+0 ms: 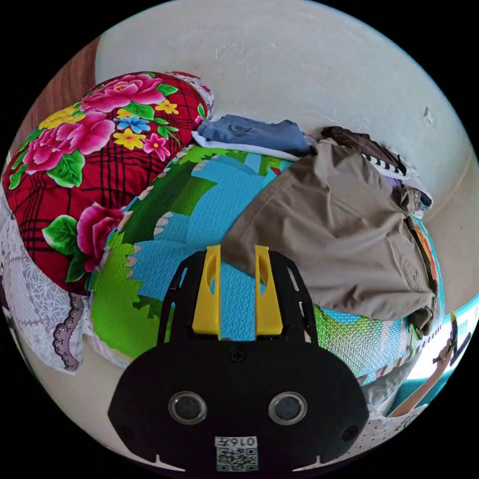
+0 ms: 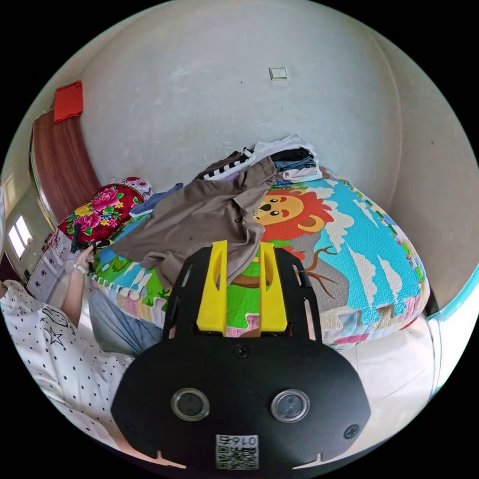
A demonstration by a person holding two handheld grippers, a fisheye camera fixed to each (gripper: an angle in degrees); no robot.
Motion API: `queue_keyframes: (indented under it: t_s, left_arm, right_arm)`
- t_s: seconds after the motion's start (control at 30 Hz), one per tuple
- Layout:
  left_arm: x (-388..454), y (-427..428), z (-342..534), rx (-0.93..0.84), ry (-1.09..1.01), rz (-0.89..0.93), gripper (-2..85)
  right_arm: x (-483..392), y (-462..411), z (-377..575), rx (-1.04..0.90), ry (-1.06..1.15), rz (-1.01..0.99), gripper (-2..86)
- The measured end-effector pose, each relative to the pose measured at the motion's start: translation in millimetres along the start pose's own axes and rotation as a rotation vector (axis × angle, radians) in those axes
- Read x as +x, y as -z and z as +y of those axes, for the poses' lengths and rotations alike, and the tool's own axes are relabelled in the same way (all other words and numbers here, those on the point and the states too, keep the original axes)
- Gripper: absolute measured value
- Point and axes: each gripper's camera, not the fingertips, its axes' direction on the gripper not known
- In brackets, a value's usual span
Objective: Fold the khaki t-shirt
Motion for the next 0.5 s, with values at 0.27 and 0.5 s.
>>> queue_keyframes:
  t_s: [0.27, 0.5]
  left_arm:
    - [12, 8, 42, -0.047, -0.194, 0.008, -0.8]
    - [-20, 73, 124, 0.150, -0.109, 0.136, -1.0]
  right_arm:
    - [-4, -44, -4, -0.102, -0.037, 0.028, 8.5]
    - [-21, -99, -25, -0.150, -0.054, 0.093, 9.4]
